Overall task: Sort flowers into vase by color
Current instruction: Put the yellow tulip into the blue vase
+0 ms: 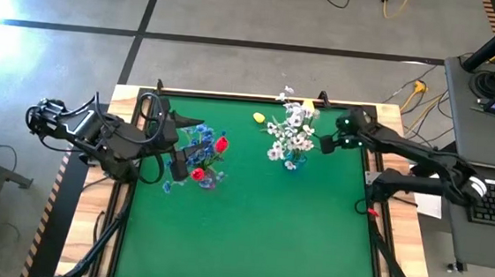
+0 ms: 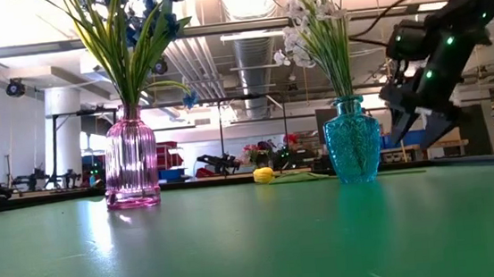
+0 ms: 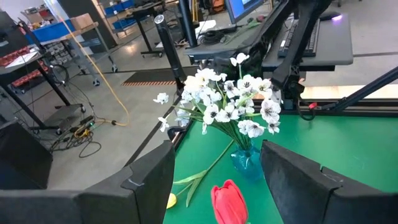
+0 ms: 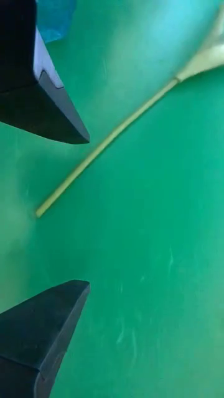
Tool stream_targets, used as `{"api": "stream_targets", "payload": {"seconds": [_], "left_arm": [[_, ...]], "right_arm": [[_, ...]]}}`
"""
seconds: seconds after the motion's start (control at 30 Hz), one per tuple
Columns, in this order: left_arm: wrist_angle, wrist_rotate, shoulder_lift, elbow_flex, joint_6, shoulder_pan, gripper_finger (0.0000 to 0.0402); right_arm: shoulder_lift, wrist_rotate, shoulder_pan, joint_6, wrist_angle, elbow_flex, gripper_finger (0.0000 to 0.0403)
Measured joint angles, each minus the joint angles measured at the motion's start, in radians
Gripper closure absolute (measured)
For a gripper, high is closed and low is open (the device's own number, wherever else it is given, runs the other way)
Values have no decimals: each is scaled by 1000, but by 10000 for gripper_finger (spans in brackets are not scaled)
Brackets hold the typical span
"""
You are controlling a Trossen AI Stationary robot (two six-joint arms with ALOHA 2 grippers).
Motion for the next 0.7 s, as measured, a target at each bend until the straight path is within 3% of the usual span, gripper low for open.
{"api": "stream_targets", "payload": {"seconds": [0.47, 0.7], "left_arm": [[0, 0, 0, 0, 0, 0, 177], [0, 0, 0, 0, 0, 0, 177]], "right_arm": [[274, -7, -6, -194, 268, -15, 36], [297, -1, -9, -247, 282, -13, 66]]}}
